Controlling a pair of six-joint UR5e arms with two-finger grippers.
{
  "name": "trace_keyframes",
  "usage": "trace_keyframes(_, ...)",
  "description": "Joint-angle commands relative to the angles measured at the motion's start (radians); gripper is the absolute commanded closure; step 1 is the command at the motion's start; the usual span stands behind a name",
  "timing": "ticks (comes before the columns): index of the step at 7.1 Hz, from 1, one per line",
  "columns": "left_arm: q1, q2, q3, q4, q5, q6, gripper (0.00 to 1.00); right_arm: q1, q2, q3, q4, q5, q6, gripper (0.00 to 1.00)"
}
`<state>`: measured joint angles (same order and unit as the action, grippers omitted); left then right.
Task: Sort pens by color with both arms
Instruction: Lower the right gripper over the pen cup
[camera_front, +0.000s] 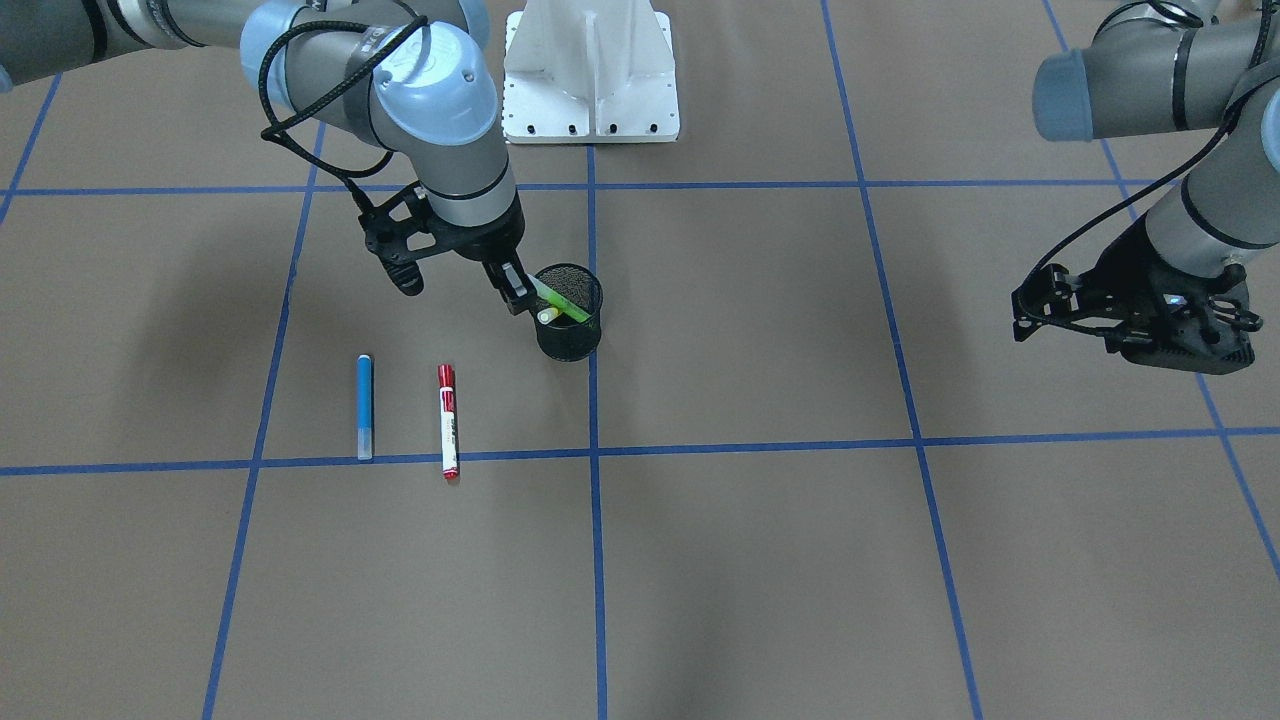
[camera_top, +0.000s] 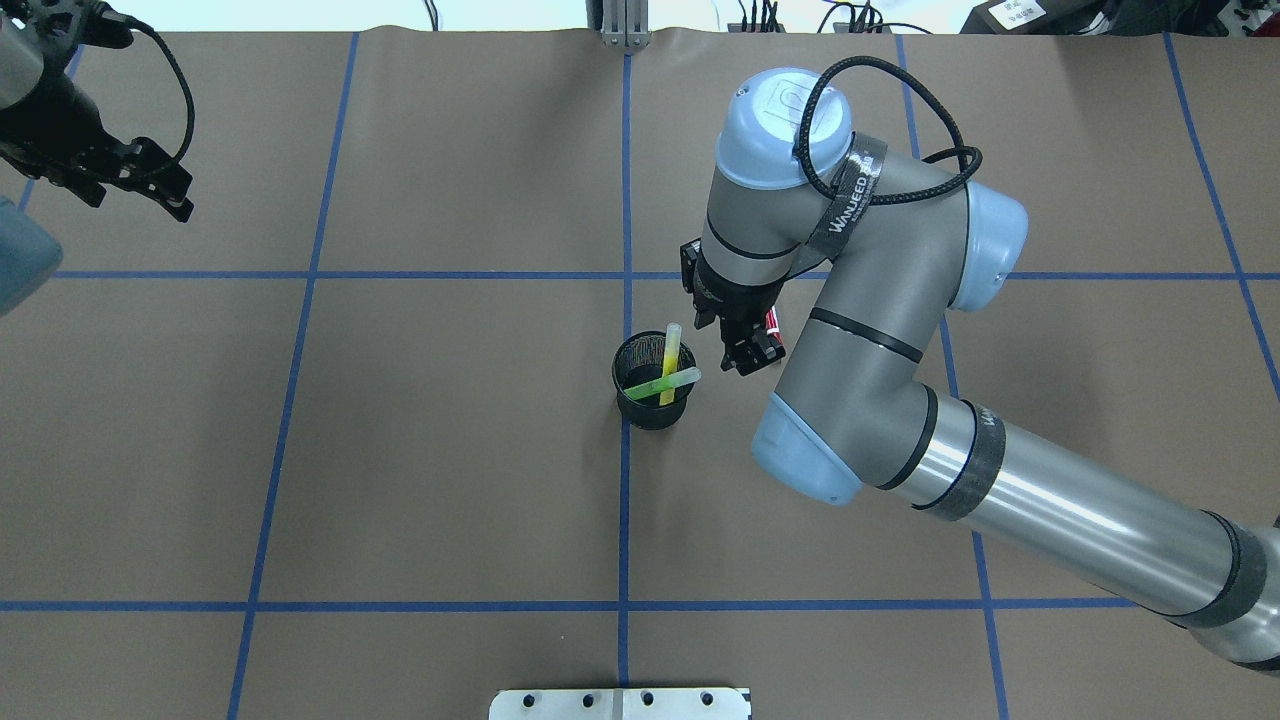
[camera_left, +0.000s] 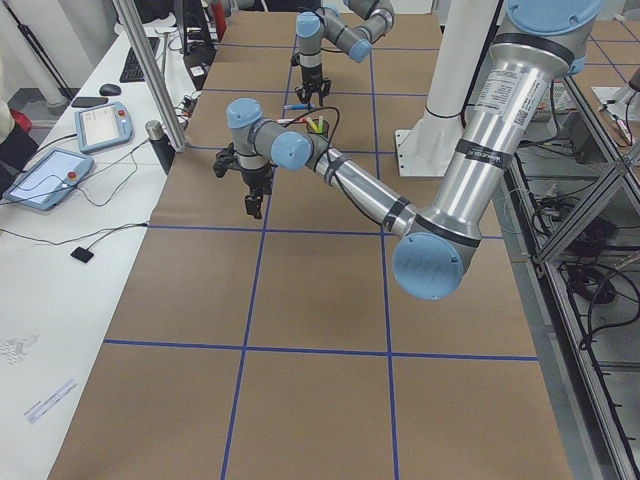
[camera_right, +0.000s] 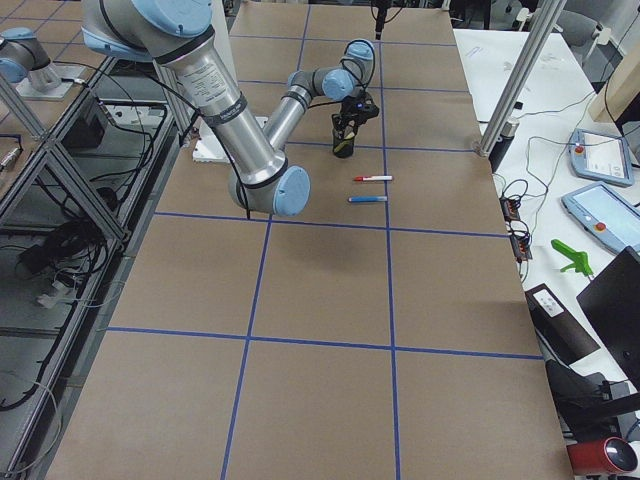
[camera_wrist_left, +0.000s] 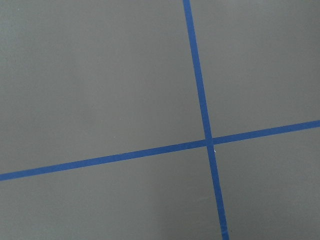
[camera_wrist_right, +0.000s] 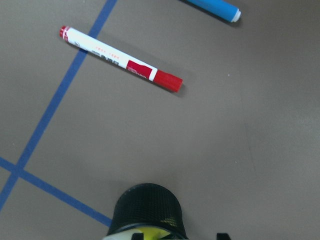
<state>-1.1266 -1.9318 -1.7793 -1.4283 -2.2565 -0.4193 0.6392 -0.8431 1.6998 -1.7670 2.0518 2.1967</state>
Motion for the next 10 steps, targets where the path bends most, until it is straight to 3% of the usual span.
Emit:
trace_keyframes(1,-0.001,-0.006,0.006,0.0,0.0,0.007,0.01,0.005,-0.01,-0.017,-0.002,0.005,0.096,0.42)
trace_keyframes(10,-0.004,-0.033,0.023,0.0,0.003,0.005,0.01,-0.038,0.018,-0.029,0.006,0.025,0.144,0.45)
